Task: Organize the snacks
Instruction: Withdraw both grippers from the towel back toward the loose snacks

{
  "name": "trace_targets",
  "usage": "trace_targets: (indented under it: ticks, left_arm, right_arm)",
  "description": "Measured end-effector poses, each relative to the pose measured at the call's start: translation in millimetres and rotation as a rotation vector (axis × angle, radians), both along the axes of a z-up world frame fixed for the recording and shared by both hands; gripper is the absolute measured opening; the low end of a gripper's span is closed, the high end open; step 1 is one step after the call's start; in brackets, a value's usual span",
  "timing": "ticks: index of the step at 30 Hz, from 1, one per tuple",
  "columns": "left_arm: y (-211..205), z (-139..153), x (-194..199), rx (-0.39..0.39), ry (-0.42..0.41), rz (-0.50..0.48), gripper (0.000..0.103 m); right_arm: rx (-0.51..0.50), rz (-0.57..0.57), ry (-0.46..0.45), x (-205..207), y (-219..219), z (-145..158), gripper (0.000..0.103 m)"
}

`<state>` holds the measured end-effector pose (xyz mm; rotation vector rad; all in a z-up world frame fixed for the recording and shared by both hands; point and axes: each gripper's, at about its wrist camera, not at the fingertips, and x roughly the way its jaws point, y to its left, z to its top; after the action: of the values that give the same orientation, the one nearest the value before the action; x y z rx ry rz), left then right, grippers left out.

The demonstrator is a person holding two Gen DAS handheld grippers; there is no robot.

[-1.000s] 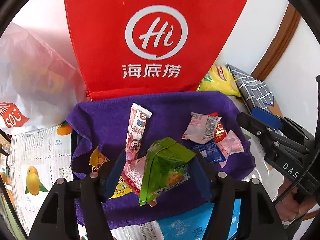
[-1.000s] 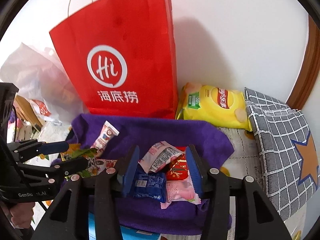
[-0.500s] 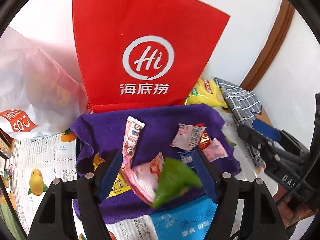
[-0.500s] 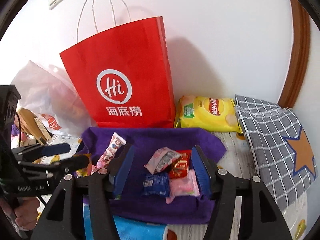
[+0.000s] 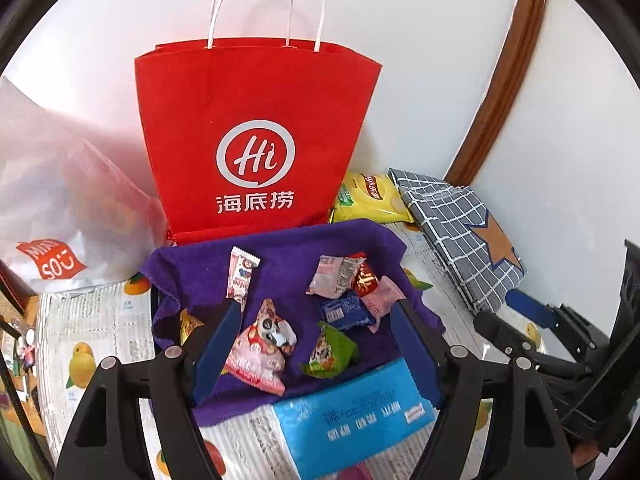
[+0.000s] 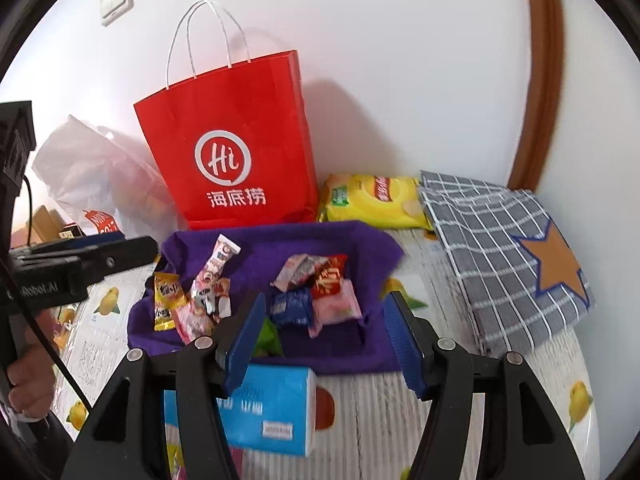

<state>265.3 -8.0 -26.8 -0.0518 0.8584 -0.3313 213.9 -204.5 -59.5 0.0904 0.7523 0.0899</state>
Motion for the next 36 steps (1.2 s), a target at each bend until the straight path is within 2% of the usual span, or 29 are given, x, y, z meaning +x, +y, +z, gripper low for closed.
trace_targets:
  ticks: [5, 9, 13, 19, 23, 25, 31, 33, 36]
  left_arm:
    - [8, 1, -31, 0.080, -0.031, 0.006, 0.076]
    - [28, -5, -54, 0.103, -0.035, 0.032, 0.075]
    - [57, -14, -72, 0.084, -0.019, 0.076, 0.076]
    - [96, -23, -95, 0.054, 0.007, 0.140, 0.075]
    - [111, -25, -106, 0.033, 0.012, 0.166, 0.075]
    - [116, -28, -112, 0.028, 0.013, 0.166, 0.075]
    - [114, -36, -123, 0.010, 0.025, 0.157, 0.075]
    - [111, -38, -126, 0.009, 0.029, 0.149, 0.075]
    - [106, -42, -132, 0.012, 0.030, 0.140, 0.075]
  right_arm:
    - [0.007, -0.015, 0.005, -18, 1, -7, 0.061]
    - [0.018, -0.012, 0.007, -32, 9, -15, 0.061]
    - [0.053, 0.054, 0.094, -39, 28, -29, 0.061]
    - [0.043, 0.128, 0.107, -63, 66, -45, 0.060]
    - [0.039, 0.166, 0.153, -77, 85, -65, 0.060]
    - [0.032, 0.178, 0.182, -81, 89, -74, 0.060]
    - [0.134, 0.174, 0.236, -95, 94, -86, 0.061]
    - [0.122, 0.177, 0.234, -100, 103, -87, 0.063]
    - [0.053, 0.193, 0.219, -106, 117, -89, 0.065]
